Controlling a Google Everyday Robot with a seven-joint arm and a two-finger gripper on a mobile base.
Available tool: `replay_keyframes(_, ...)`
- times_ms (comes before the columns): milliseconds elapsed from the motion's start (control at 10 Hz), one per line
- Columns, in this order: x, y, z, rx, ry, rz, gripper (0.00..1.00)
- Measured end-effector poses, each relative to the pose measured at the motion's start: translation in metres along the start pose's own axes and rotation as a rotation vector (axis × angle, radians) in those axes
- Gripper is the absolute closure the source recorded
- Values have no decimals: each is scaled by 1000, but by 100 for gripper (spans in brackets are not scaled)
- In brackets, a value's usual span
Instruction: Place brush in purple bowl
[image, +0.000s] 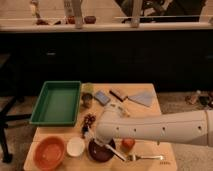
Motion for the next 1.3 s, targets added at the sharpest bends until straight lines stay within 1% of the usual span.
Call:
replay_keyframes(200, 0, 0, 0, 0, 0, 0, 51)
replay_keyframes(300, 0, 0, 0, 0, 0, 0, 39)
replay_keyframes(500, 0, 0, 0, 0, 0, 0, 23)
replay_keyframes(600, 0, 0, 0, 0, 0, 0, 20)
replay_keyframes(1300, 0, 0, 0, -1, 0, 0, 20)
